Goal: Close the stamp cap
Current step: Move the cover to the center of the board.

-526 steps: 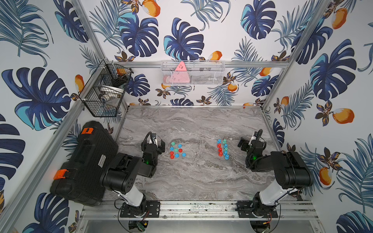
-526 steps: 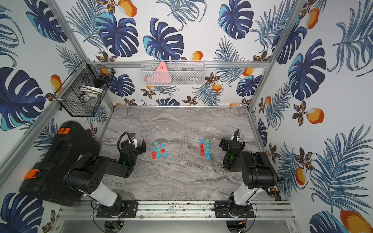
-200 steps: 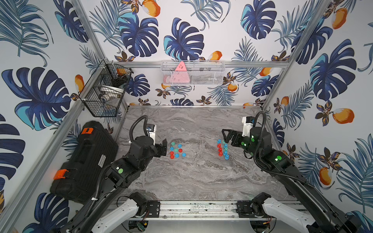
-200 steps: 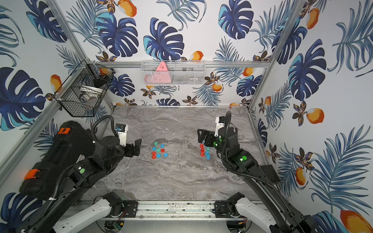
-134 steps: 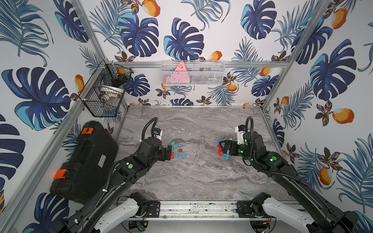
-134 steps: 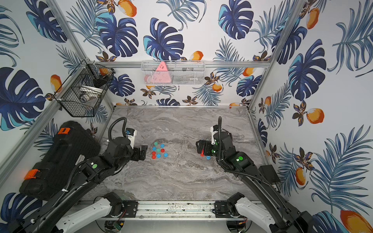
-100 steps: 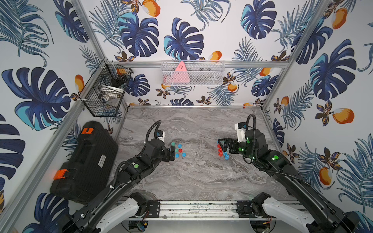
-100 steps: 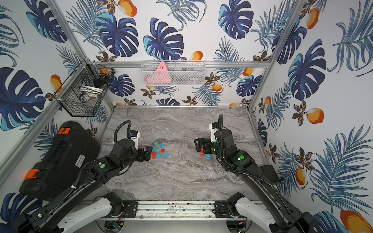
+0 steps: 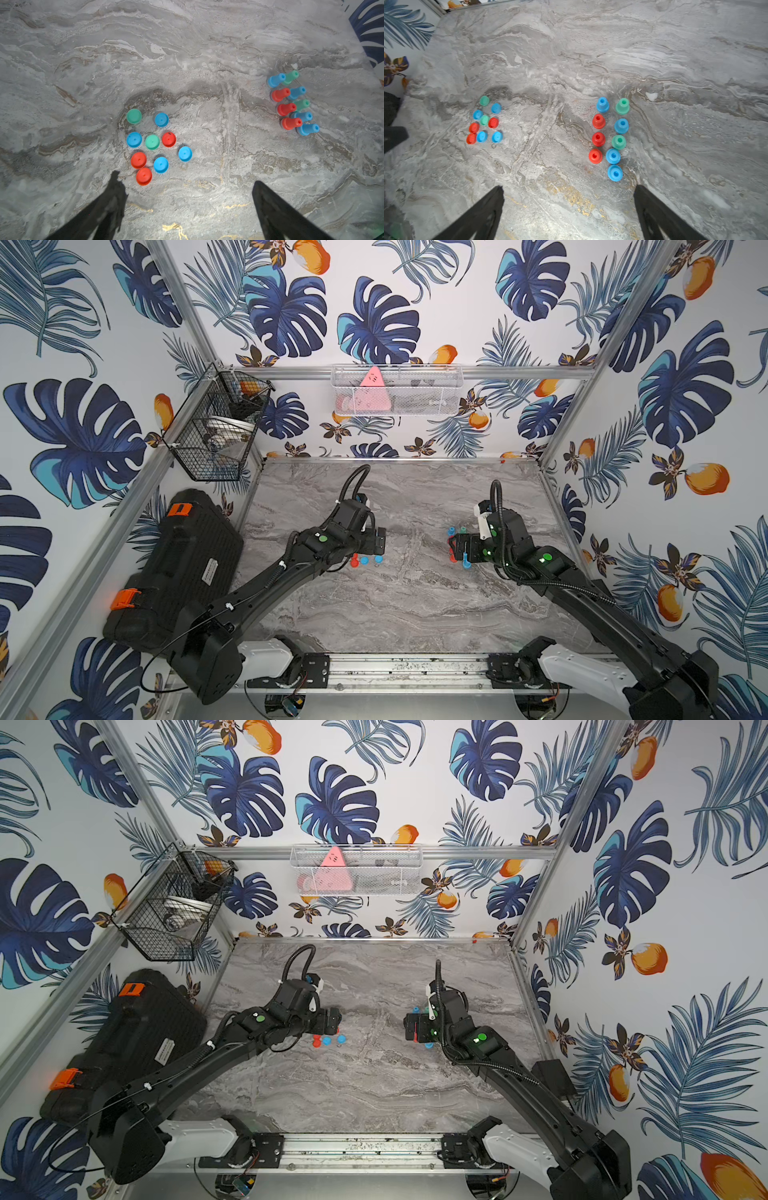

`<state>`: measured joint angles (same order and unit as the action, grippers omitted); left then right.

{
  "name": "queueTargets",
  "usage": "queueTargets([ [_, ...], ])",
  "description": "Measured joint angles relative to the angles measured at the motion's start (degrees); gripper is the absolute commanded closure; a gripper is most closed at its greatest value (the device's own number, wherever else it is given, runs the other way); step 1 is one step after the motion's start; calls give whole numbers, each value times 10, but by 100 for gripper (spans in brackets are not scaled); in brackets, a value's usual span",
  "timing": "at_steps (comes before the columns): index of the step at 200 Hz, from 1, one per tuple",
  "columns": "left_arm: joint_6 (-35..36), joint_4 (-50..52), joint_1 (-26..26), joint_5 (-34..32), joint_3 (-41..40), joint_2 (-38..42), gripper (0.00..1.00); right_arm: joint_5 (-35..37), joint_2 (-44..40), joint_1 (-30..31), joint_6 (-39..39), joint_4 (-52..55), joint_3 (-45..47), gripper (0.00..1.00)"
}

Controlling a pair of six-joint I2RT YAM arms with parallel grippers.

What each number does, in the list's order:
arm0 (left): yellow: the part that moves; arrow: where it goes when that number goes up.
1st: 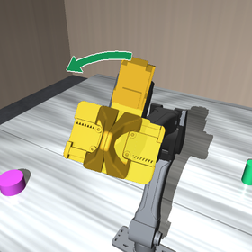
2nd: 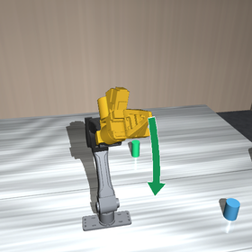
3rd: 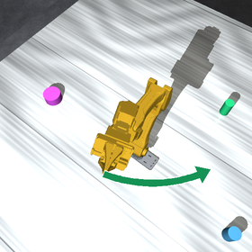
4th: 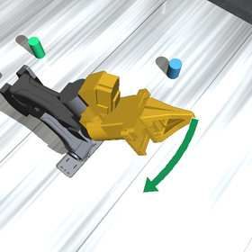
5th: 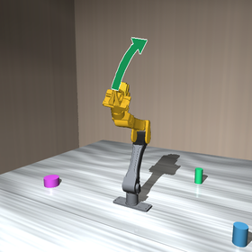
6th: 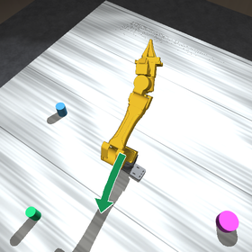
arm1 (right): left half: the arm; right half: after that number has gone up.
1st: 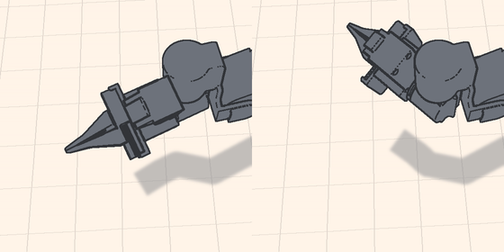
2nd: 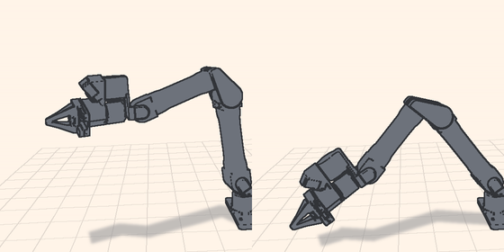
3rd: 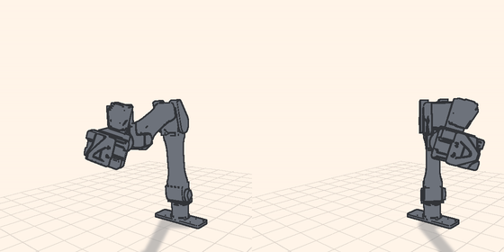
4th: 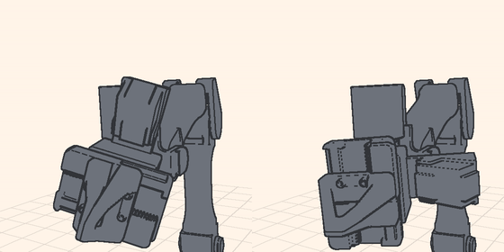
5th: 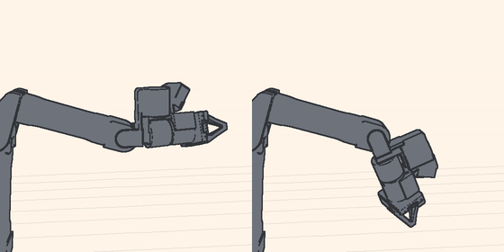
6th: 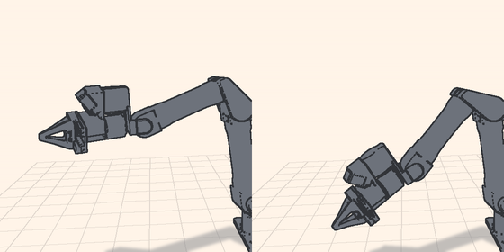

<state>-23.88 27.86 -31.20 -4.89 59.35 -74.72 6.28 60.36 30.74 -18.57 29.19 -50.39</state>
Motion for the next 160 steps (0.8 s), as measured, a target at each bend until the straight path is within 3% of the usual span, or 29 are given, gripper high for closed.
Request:
queueTargets([
  [74, -40, -47, -7, 76, -38, -82, 13, 57, 6, 0, 1, 31, -18, 1],
  [114, -64, -95, -12, 93, -54, -119, 24, 68, 20, 0, 6, 34, -28, 10],
  [130, -76, -106, -17, 96, -58, -139, 25, 72, 26, 0, 6, 36, -16, 18],
  [160, -84, -123, -27, 97, -54, -165, 26, 74, 28, 0, 4, 39, -16, 19],
])
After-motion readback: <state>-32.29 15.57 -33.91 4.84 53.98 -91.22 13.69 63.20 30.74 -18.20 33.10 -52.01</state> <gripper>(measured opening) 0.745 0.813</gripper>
